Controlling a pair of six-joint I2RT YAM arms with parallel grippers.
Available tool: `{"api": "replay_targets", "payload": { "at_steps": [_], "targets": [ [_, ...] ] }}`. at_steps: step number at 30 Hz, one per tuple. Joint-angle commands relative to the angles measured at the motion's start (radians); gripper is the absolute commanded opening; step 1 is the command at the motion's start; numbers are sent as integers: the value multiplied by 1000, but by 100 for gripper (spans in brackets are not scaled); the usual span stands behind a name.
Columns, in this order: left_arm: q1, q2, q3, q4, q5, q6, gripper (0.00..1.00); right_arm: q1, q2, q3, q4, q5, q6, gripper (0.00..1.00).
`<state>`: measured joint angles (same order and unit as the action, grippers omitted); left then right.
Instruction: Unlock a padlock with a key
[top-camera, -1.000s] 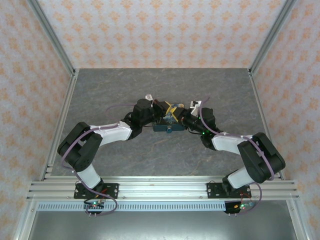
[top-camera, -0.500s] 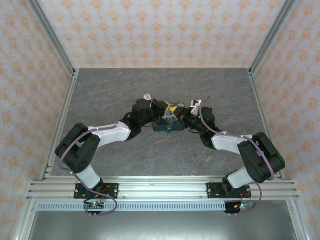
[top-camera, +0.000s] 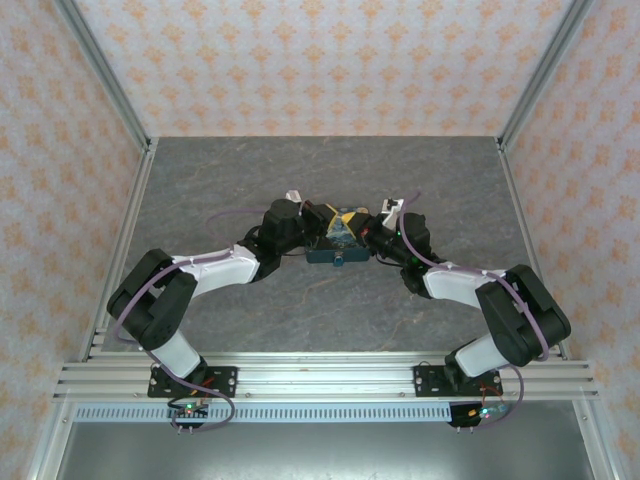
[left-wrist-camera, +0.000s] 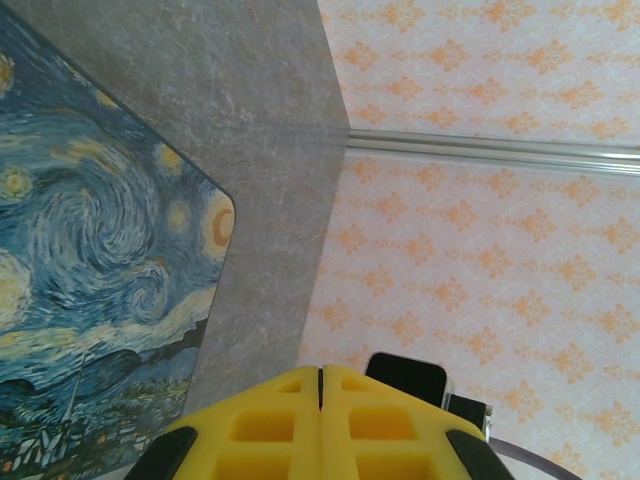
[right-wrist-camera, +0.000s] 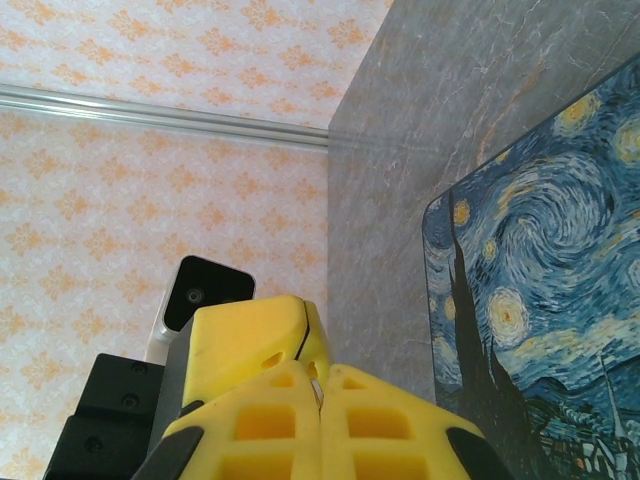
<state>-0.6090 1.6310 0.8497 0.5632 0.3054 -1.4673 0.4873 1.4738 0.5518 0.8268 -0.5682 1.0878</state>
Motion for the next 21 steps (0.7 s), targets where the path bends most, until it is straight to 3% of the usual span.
{"api": "replay_targets", "payload": {
  "at_steps": [1, 8, 21],
  "targets": [
    [-11, -24, 30, -22, 2, 24, 7, -4, -6, 25, 17, -19, -16, 0],
    [-11, -12, 39, -10, 13, 21, 13, -4, 0, 20, 21, -23, -14, 0],
    [-16, -1, 50, -10, 22, 24, 12, -3, 6, 25, 26, -24, -11, 0]
  ]
}}
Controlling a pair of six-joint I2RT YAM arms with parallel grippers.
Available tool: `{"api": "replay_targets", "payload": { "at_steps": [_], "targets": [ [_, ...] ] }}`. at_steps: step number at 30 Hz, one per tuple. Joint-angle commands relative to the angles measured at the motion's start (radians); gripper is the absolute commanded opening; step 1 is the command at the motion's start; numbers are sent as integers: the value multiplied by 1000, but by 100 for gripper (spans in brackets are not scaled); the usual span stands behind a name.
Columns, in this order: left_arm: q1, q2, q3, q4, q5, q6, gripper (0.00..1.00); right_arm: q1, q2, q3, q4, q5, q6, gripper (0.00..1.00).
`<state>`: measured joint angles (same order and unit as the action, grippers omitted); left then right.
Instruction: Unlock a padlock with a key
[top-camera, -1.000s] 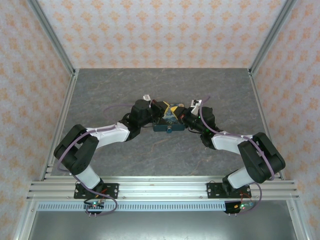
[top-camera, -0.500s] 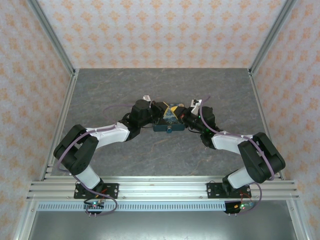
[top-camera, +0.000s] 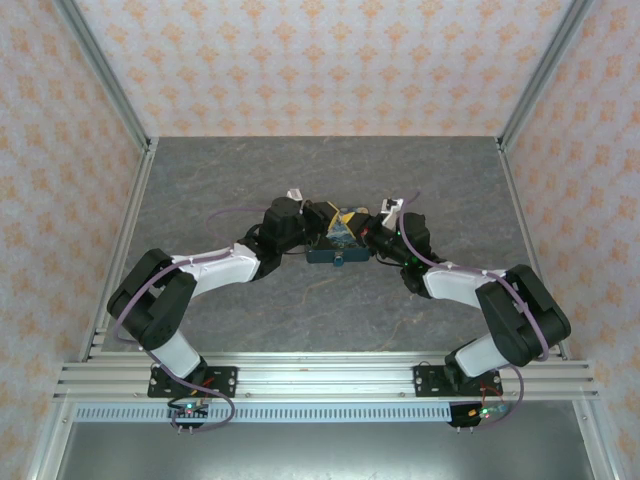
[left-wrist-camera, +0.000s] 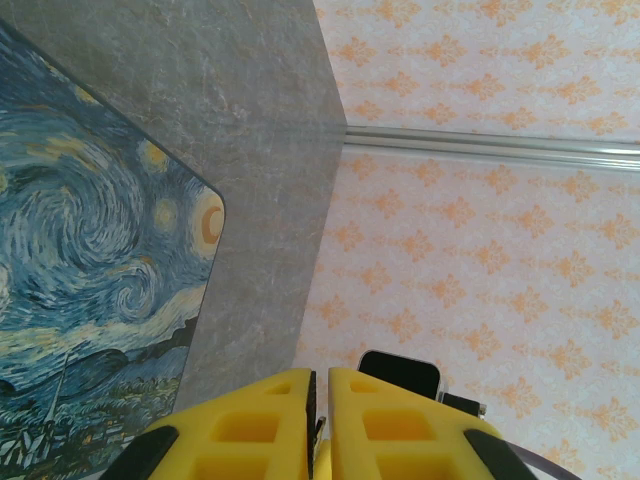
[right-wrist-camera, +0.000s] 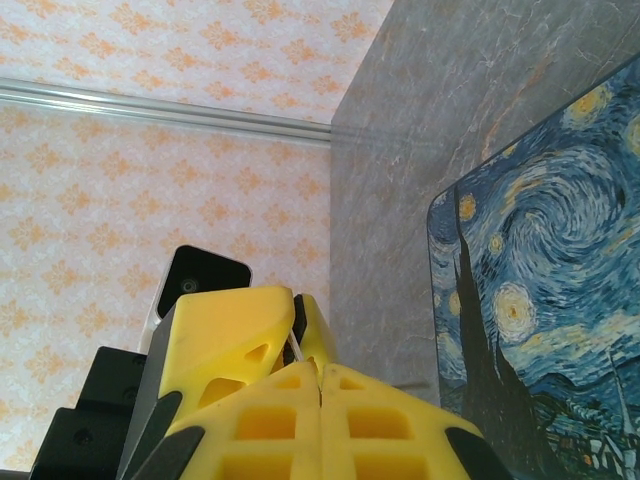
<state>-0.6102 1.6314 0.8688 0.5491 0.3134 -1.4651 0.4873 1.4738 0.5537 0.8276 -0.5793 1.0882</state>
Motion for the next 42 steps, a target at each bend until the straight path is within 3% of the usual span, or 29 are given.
{"api": "replay_targets", "payload": {
  "at_steps": [1, 11, 34, 35, 39, 42],
  "targets": [
    [-16, 0, 31, 3, 14, 22, 11, -4, 6, 23, 27, -12, -10, 0],
    [-17, 11, 29, 5, 12, 23, 0, -4, 3, 20, 27, -16, -11, 0],
    [-19, -17, -2, 13, -5, 32, 0, -4, 10, 17, 67, -13, 9, 0],
    [-19, -18, -3, 4, -6, 36, 2, -5, 7, 13, 70, -13, 10, 0],
    [-17, -51, -15, -34, -32, 72, 48, -10, -22, -19, 61, -2, 3, 0],
    [-7, -91, -19, -88, -51, 108, 69, -21, -49, -46, 48, -5, -4, 0]
  ]
}}
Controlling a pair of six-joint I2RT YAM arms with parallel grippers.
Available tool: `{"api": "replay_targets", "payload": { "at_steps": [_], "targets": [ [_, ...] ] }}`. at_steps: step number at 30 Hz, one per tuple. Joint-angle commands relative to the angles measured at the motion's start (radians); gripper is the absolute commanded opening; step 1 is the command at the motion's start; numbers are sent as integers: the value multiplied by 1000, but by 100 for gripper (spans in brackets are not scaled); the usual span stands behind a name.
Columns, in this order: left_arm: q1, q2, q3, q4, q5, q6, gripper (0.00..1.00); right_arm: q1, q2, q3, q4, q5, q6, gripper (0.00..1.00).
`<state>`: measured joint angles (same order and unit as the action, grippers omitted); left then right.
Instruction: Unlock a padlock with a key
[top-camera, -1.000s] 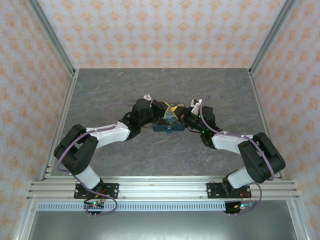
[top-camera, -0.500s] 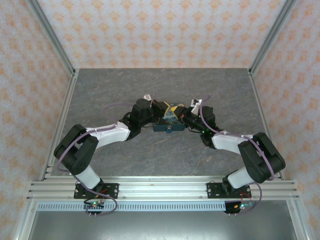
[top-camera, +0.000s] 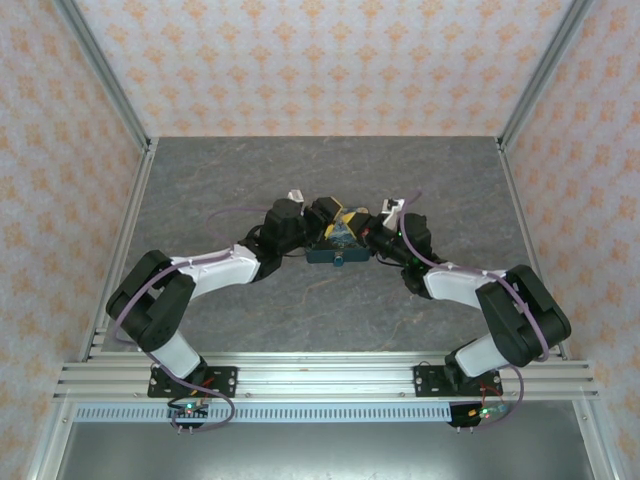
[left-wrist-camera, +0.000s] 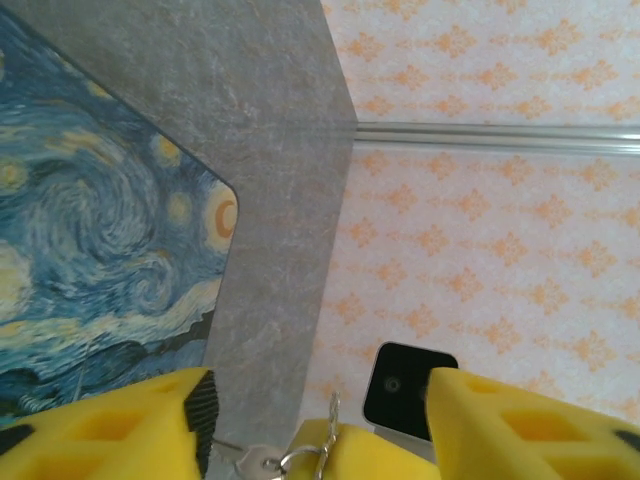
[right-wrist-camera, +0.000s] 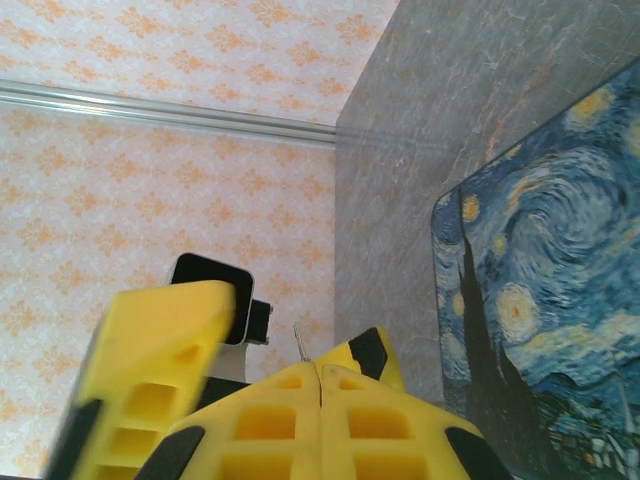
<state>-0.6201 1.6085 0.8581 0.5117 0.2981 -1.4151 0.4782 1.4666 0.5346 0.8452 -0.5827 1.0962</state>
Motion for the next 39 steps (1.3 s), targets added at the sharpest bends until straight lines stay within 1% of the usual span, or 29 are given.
{"api": "replay_targets", "payload": {
  "at_steps": [1, 4, 5, 6, 7, 9, 11, 14, 17, 19, 22, 25, 30, 34, 39],
  "targets": [
    [5, -80, -11, -66, -41, 68, 73, -15, -50, -36, 26, -3, -13, 0],
    [16, -126, -20, -141, -52, 114, 84, -32, -76, -59, 7, -12, -18, 0],
    [18, -142, -21, -183, -53, 144, 86, -40, -87, -69, 1, -17, -22, 0],
    [19, -160, -17, -241, -56, 181, 92, -50, -98, -75, -10, -20, -24, 0],
    [19, -174, -10, -286, -58, 219, 95, -57, -105, -80, -21, -22, -27, 0],
    [17, -196, 2, -398, -54, 313, 98, -78, -124, -90, -48, -21, -29, 0],
    [9, -212, -2, -475, -62, 408, 99, -100, -136, -87, -72, -26, -28, 0],
    [-12, -220, -27, -538, -62, 535, 99, -119, -141, -68, -98, -34, -31, 0],
    [-40, -206, -71, -531, -28, 622, 96, -121, -123, -39, -118, -42, -38, 0],
    [-54, -184, -100, -495, 3, 644, 93, -121, -100, -29, -108, -52, -32, 0],
    [-74, -134, -122, -428, 37, 664, 83, -122, -62, -30, -73, -56, -11, 0],
    [-97, -84, -118, -395, 22, 691, 77, -121, -26, -30, -40, -62, 5, 0],
    [-103, 28, -80, -342, 2, 731, 67, -121, 32, -20, 2, -71, 22, 0],
    [-110, 96, -45, -311, -35, 787, 63, -121, 70, -6, 18, -68, 28, 0],
    [-112, 129, -37, -263, -111, 839, 61, -122, 120, 9, 33, -57, 31, 0]
  ]
}}
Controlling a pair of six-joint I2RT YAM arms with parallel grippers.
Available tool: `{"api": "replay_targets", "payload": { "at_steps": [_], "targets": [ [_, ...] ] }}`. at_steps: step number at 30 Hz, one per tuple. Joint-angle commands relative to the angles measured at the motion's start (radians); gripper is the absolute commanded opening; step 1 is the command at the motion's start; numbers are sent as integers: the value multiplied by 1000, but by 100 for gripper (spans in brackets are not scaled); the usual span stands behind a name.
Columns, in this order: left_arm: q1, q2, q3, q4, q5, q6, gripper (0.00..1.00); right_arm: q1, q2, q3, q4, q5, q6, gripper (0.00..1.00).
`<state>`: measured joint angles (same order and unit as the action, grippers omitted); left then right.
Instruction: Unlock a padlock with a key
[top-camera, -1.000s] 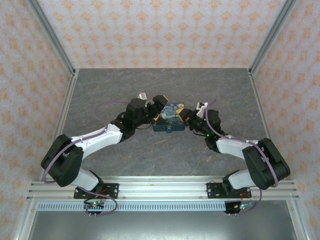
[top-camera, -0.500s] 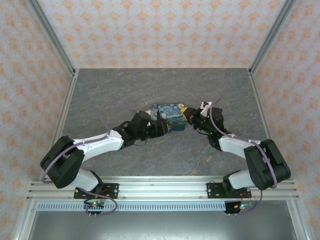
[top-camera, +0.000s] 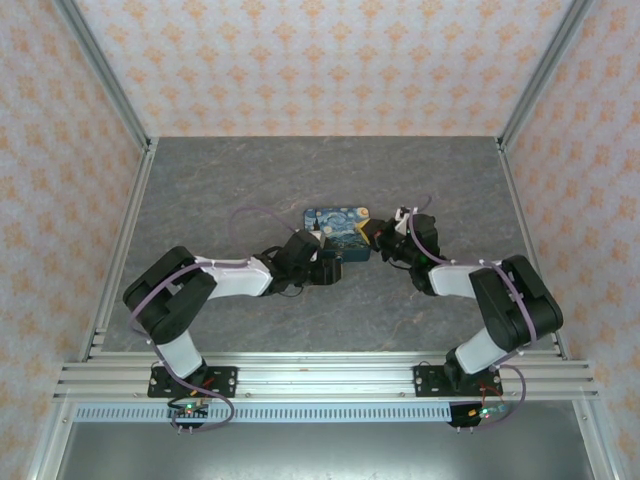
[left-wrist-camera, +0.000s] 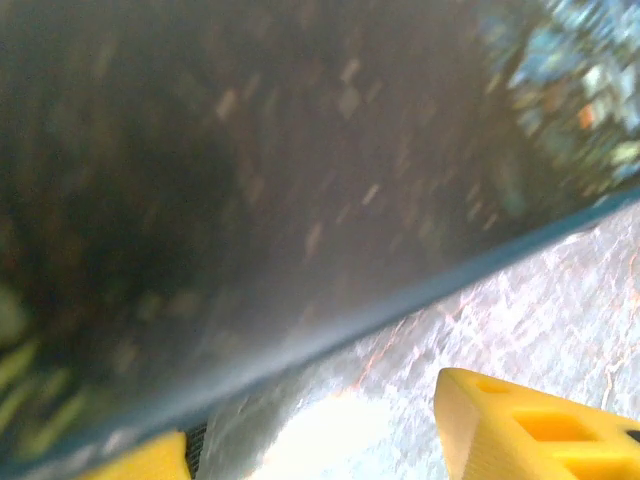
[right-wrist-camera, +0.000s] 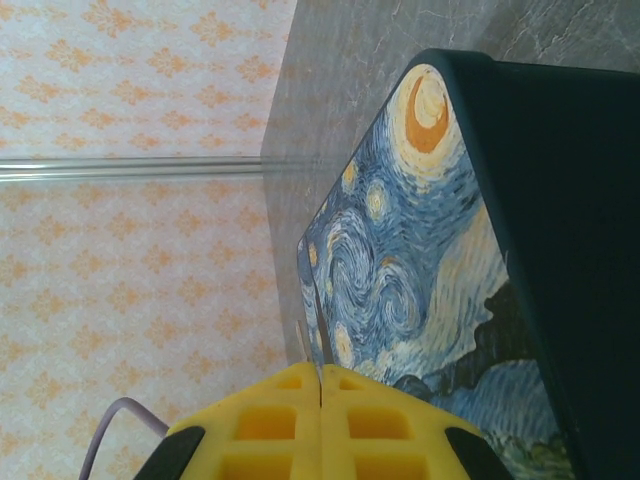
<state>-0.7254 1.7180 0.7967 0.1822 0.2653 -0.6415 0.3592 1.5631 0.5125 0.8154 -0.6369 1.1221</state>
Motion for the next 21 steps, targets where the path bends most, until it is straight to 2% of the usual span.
{"api": "replay_targets", "payload": {
  "at_steps": [1, 21],
  "targets": [
    [-6, 26, 27, 78, -86, 75, 61, -3, 35, 33, 70, -3, 9, 0],
    [-9, 186, 121, 221, -73, 125, 48, -3, 146, 73, 71, 15, 9, 0]
  ]
}}
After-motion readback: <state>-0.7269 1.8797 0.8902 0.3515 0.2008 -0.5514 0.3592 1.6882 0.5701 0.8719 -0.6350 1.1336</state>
